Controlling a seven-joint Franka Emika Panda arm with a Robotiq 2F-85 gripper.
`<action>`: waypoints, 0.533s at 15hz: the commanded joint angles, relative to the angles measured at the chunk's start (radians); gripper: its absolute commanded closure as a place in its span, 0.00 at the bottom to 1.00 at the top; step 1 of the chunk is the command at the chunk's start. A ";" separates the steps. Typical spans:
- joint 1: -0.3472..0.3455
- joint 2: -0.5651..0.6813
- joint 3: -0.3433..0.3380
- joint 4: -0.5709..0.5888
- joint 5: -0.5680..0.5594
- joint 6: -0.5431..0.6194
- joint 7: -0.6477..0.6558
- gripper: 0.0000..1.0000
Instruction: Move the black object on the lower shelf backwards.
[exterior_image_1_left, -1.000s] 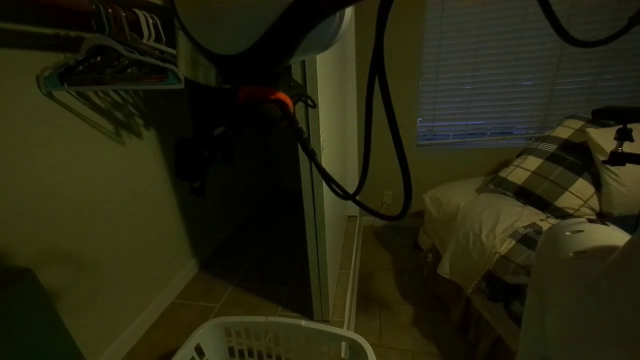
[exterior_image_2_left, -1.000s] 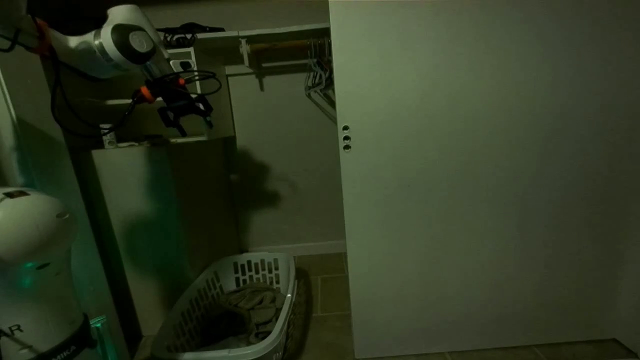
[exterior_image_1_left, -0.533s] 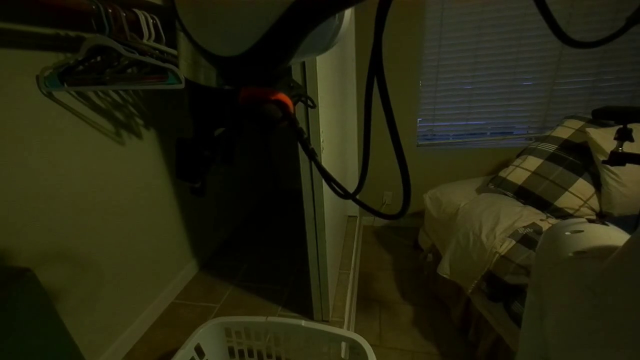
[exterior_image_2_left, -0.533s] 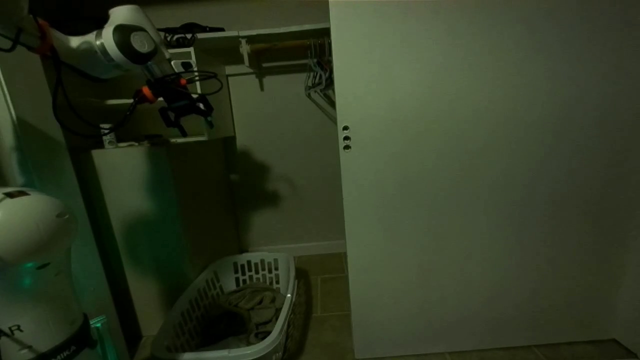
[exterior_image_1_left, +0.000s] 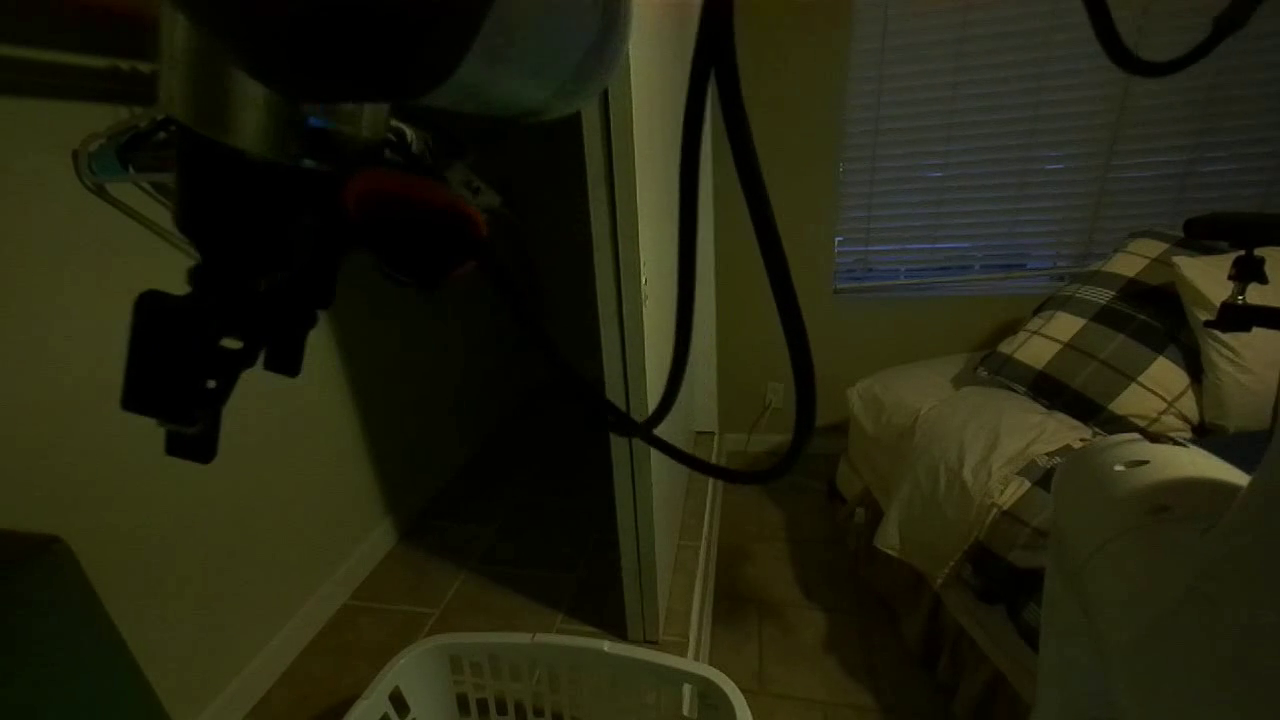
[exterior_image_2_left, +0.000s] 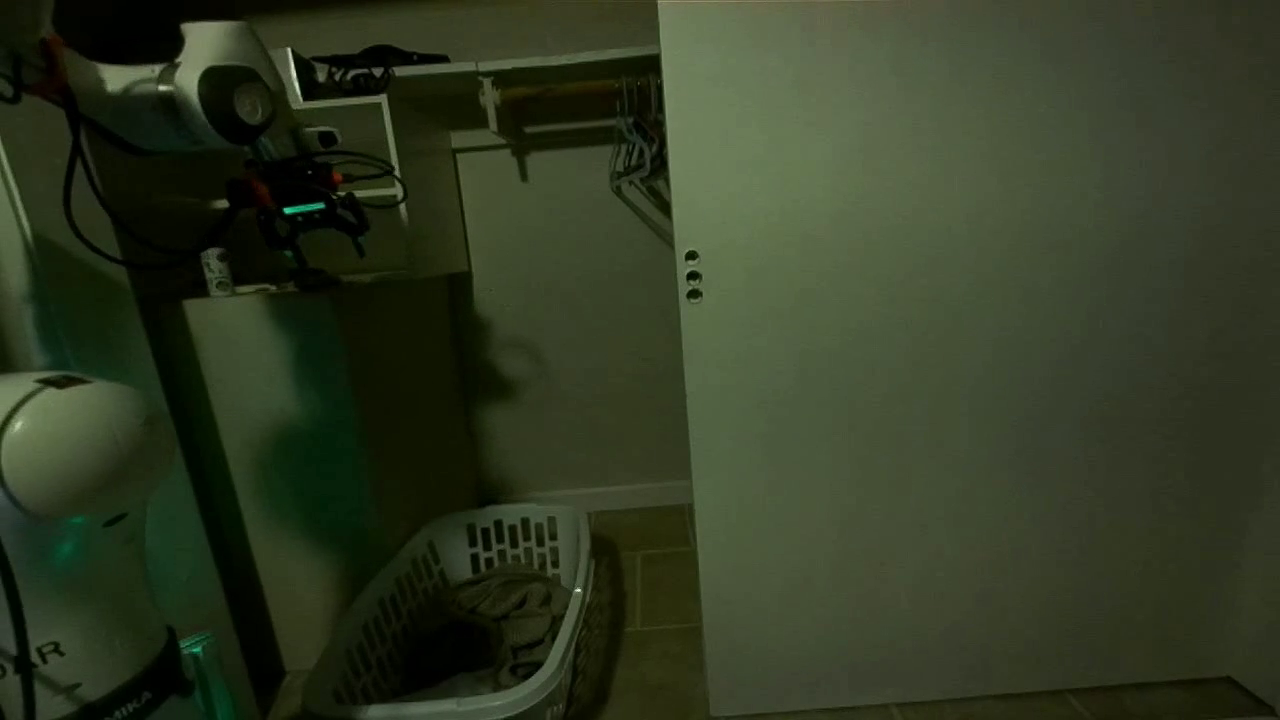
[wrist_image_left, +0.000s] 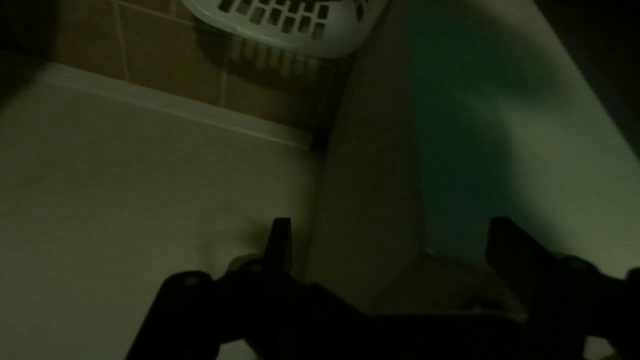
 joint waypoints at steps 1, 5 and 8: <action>0.054 0.120 -0.017 0.117 0.136 0.009 -0.104 0.00; 0.056 0.231 0.008 0.228 0.221 -0.071 -0.111 0.00; 0.043 0.303 0.039 0.292 0.265 -0.104 -0.100 0.00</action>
